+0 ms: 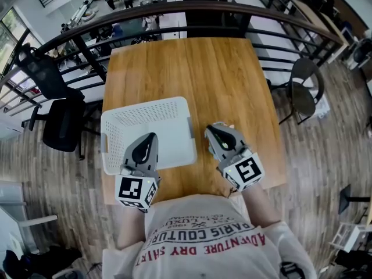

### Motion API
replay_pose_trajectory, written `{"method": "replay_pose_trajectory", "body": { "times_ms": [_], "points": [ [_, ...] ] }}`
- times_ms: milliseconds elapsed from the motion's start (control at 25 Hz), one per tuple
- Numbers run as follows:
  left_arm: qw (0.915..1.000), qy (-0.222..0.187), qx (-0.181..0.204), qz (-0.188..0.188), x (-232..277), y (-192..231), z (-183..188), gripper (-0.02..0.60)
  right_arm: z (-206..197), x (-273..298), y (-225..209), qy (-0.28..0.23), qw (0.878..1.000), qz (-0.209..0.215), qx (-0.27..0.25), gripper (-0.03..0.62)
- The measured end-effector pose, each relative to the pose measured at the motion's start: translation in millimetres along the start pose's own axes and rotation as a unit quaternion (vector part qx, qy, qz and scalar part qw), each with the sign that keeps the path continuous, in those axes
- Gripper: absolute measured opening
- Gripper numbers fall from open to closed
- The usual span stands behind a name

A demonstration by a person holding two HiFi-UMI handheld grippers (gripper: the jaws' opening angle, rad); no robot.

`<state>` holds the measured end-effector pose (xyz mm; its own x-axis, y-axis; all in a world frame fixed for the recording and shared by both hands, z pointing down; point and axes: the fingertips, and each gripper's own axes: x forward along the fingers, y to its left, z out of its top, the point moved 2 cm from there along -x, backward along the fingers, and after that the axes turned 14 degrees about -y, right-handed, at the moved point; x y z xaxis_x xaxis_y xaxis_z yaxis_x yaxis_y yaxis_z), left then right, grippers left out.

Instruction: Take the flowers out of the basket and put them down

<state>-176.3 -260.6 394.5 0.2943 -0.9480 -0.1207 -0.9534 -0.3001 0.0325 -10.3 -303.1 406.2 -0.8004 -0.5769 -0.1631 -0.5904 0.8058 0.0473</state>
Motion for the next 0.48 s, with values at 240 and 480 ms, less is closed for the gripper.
{"method": "replay_pose_trajectory", "body": {
  "times_ms": [240, 480],
  "points": [
    [0.9999, -0.002, 0.006, -0.012, 2.2, -3.3, 2.4, 0.026, 5.9, 9.0, 6.3, -0.009, 1.0, 0.009, 0.0, 0.029],
    [0.9998, -0.002, 0.011, -0.016, 7.5, -6.2, 2.4, 0.026, -0.2, 13.0, 4.5, 0.001, 1.0, 0.018, -0.001, 0.029]
  ]
}}
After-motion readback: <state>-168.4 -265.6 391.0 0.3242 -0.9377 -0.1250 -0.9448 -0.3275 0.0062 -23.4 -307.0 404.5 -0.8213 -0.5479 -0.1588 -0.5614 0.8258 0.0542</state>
